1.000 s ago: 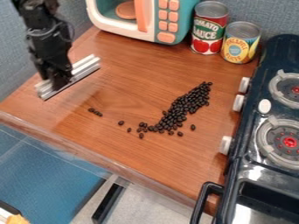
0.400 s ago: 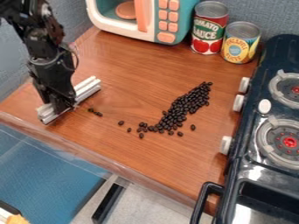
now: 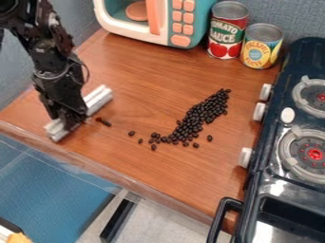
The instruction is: Sweep into pile
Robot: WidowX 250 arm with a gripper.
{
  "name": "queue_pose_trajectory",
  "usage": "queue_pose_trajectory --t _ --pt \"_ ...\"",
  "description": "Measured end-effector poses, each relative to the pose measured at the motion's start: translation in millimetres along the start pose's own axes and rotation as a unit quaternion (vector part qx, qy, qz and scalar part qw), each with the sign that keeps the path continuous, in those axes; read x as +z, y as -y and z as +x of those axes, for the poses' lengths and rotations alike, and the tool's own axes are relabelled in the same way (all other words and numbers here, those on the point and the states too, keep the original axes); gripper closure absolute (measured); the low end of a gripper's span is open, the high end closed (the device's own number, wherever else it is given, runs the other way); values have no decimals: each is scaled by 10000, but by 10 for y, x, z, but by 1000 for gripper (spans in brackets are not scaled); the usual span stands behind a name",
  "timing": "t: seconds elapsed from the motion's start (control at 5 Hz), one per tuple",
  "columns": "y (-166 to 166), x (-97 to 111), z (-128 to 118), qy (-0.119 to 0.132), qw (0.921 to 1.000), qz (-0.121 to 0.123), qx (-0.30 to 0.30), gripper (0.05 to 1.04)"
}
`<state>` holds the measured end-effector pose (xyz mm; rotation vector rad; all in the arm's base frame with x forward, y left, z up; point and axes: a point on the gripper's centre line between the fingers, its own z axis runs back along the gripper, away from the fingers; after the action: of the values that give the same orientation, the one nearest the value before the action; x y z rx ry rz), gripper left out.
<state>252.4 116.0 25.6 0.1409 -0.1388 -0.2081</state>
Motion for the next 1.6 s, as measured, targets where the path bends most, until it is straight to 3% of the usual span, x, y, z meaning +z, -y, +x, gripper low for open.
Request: queue_pose_trajectory --t 0.2,1.2,1.6 --pt "113 -12 12 7 9997 -155 209 732" --pt "659 -2 322 352 9946 -272 942 732" --pt "1033 42 454 467 9931 -598 899 732"
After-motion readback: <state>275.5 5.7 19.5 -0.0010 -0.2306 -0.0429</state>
